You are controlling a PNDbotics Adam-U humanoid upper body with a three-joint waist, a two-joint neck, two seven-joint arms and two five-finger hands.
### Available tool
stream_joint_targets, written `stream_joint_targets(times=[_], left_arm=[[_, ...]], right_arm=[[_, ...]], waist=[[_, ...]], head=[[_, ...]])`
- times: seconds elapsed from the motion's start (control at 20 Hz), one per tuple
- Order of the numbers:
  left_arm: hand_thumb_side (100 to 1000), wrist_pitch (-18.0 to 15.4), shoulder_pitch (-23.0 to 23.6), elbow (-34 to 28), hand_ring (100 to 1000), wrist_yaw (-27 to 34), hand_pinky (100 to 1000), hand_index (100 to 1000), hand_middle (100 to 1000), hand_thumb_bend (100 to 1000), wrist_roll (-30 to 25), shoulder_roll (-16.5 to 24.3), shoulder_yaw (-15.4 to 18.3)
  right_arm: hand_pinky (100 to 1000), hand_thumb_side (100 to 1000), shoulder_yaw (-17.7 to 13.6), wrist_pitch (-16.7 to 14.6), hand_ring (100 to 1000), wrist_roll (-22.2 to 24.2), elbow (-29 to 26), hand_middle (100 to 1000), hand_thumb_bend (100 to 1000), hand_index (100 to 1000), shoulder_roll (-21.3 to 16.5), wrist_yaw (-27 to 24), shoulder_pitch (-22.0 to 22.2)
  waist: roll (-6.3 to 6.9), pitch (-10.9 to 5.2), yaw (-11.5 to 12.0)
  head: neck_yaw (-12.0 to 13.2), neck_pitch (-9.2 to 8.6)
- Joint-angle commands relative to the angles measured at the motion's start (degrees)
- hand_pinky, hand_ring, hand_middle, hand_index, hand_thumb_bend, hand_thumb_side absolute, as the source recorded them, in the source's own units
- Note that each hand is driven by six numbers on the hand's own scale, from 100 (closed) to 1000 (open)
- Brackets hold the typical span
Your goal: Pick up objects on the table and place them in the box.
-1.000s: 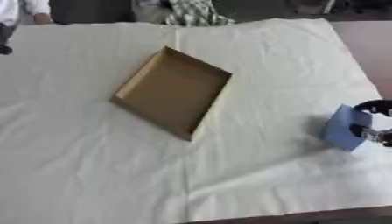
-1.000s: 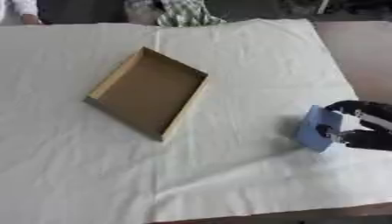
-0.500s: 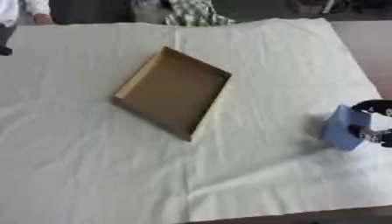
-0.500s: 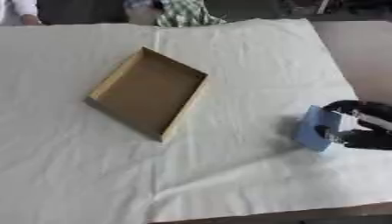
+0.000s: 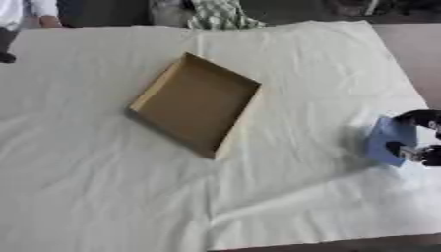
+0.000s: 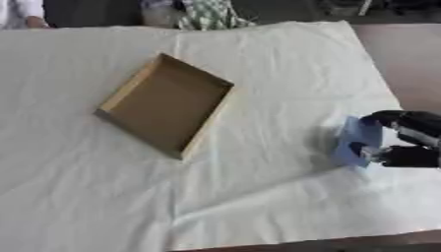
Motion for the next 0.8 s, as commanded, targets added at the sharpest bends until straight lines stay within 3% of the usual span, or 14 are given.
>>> stream_joint_targets(times=[0.05, 0.3, 0.5, 0.7, 0.75, 0.8], left_arm=[[672, -0.11, -0.63, -0.82, 750, -0.03, 616, 661, 554, 299, -0.43, 0.54, 0.03], [678, -0.06, -0.6, -0.82, 751, 0.0, 616, 661, 554, 296, -0.59, 0.5, 0.03], [682, 0.06, -0.52, -0.82, 751, -0.1, 616, 661, 555, 293, -0.73, 0.54, 0.11], [685, 0.15, -0.55, -0.82, 751, -0.05, 616, 661, 555, 292, -0.82, 0.49, 0.06], [685, 0.16, -0.55, -0.82, 751, -0.03, 616, 661, 555, 292, -0.85, 0.47, 0.06], [685, 0.18, -0.54, -0.82, 751, -0.01, 616, 660, 555, 291, -0.86, 0.45, 0.06]], right_arm=[[832, 1000, 0.83, -0.64, 891, 0.55, 0.26, 951, 280, 1000, -0.67, 1.35, -0.06], [784, 944, 0.94, -0.63, 852, 0.48, 0.45, 921, 240, 1000, -0.47, 1.89, -0.05], [703, 884, 0.61, -0.04, 777, -0.94, -0.48, 826, 204, 953, -0.31, 1.12, 0.45], [640, 678, 0.15, 1.26, 712, -4.49, -2.79, 766, 163, 912, -0.55, 1.78, 0.87], [620, 558, 0.15, 1.57, 691, -5.4, -3.22, 747, 166, 883, -0.68, 2.37, 0.84], [613, 525, 0.2, 1.89, 684, -6.29, -3.53, 739, 168, 866, -0.77, 3.07, 0.76]], waist=[[0.11, -0.56, 0.07], [0.1, -0.5, 0.02], [0.09, -0.42, -0.06], [0.01, -0.46, -0.21], [-0.02, -0.48, -0.22], [-0.04, -0.5, -0.21]], head=[[-0.25, -0.27], [-0.37, -0.26], [-0.46, -0.23], [-0.46, -0.25], [-0.52, -0.29], [-0.56, -0.32]])
